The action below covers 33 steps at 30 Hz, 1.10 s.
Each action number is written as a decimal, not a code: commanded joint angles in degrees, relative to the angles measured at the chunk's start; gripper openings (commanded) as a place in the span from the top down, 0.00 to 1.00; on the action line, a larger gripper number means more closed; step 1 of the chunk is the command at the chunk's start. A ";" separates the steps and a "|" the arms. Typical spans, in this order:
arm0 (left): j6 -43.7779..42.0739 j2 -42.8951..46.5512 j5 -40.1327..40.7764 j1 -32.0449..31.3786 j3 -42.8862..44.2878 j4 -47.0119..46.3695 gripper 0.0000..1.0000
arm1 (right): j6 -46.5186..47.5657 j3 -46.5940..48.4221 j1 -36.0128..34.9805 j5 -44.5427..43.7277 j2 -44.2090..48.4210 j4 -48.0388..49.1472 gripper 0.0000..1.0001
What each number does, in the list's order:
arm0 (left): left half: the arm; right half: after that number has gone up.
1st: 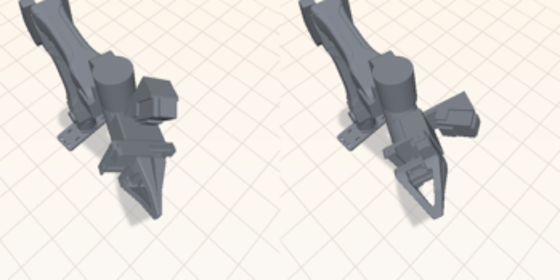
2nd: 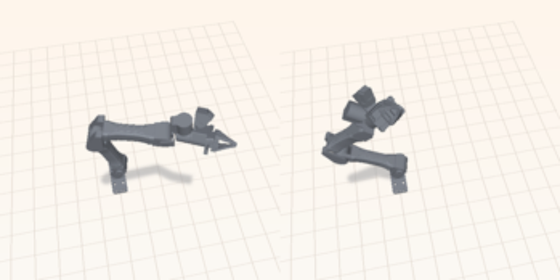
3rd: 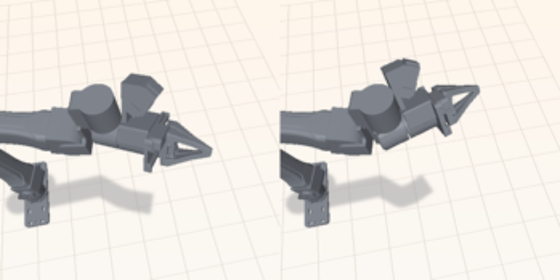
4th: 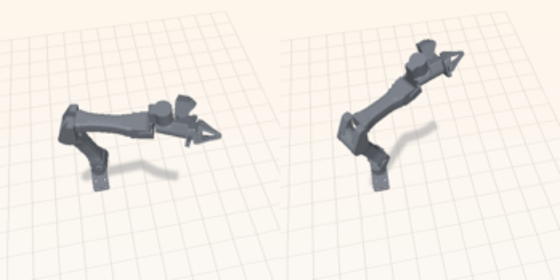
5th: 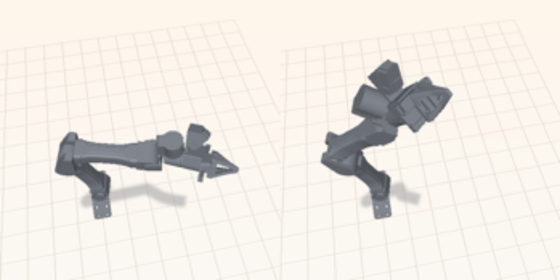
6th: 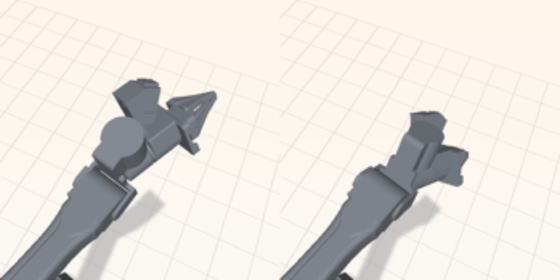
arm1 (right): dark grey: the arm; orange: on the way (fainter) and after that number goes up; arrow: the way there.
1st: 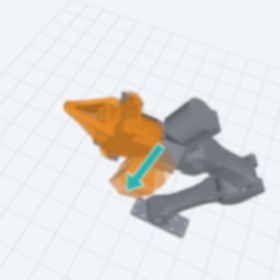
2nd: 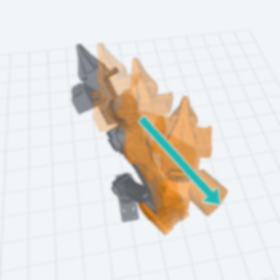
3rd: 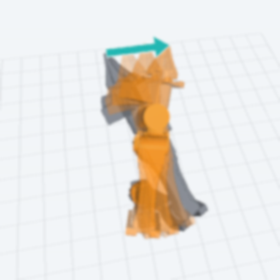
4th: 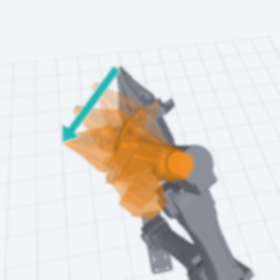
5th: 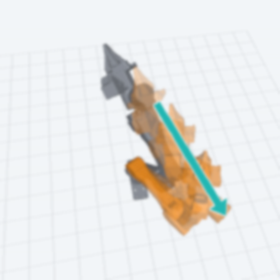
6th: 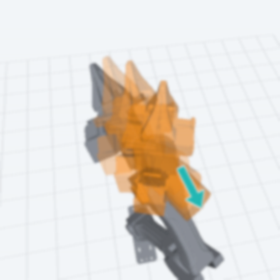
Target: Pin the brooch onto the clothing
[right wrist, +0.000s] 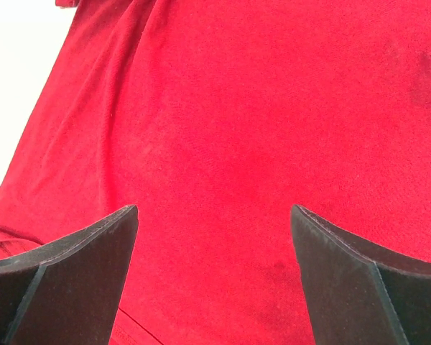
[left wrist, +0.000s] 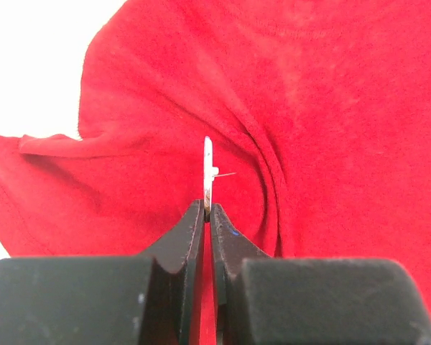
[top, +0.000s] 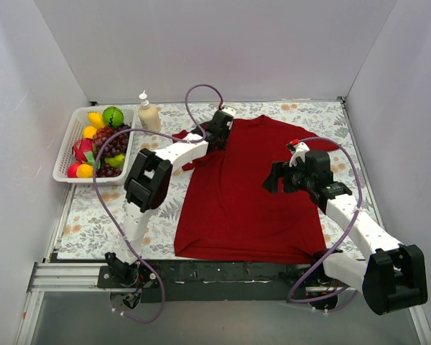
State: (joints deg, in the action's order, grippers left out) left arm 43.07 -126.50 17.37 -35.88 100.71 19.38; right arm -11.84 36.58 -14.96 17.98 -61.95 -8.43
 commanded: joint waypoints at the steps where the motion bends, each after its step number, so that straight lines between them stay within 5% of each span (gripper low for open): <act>1: -5.27 -4.45 9.34 -3.32 3.70 2.77 1.00 | 0.50 -0.37 0.28 0.48 0.17 2.45 0.07; 16: -10.55 -11.58 14.98 -7.89 9.24 4.09 1.00 | 0.50 -0.02 0.37 0.39 -0.80 2.71 0.07; 33: 0.69 1.42 1.27 -6.40 4.94 -2.85 1.00 | 0.67 -0.37 0.28 1.71 -1.68 2.89 0.07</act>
State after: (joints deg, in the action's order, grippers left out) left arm 39.18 -132.86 23.38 -43.20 106.61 19.73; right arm -11.81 36.58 -14.96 18.44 -63.51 -7.53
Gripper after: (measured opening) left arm 0.032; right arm 0.933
